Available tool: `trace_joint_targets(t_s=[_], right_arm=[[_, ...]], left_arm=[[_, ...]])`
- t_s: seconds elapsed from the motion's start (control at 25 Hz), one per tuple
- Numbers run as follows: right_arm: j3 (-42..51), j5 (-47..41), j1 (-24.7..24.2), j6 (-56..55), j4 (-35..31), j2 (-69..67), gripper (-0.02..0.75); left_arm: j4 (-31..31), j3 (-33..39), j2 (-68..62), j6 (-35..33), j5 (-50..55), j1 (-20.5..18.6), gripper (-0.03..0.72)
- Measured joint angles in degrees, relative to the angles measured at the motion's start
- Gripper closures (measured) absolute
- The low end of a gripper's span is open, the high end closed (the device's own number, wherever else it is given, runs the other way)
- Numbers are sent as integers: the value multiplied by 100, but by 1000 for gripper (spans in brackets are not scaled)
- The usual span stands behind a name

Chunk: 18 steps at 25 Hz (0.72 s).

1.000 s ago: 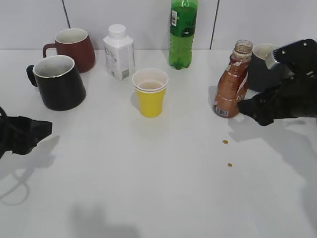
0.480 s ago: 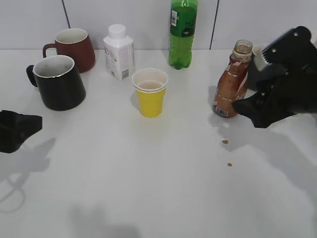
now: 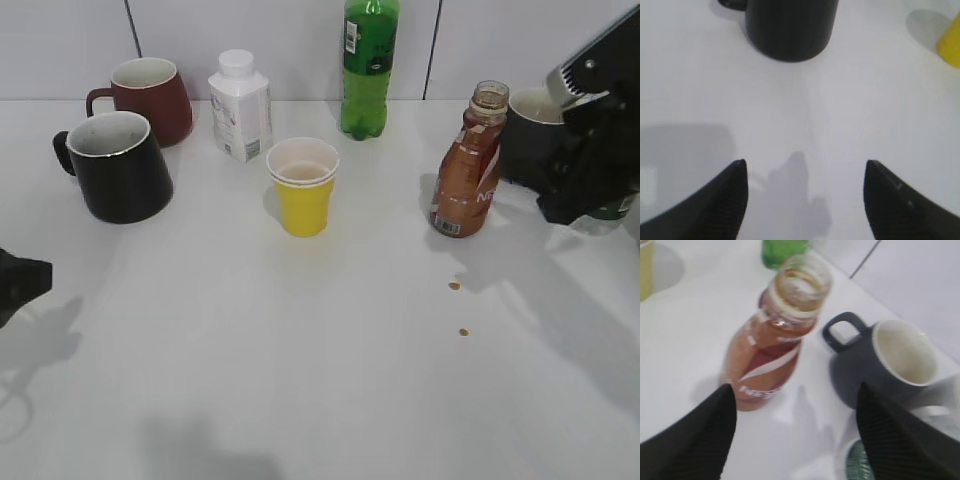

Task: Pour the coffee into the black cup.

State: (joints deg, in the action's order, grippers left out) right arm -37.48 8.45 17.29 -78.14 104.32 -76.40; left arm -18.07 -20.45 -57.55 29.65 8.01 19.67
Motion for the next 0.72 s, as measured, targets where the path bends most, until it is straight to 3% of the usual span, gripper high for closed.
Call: trace_joint_targets(t_s=[0.36, 0.72], right_arm=[[0, -718, 0, 29, 7, 103, 244], [5, -1033, 0, 44, -345, 103, 248]], left_arm=[[543, -83, 47, 0, 965, 0, 142], [704, -1227, 527, -238, 2364, 0, 142]])
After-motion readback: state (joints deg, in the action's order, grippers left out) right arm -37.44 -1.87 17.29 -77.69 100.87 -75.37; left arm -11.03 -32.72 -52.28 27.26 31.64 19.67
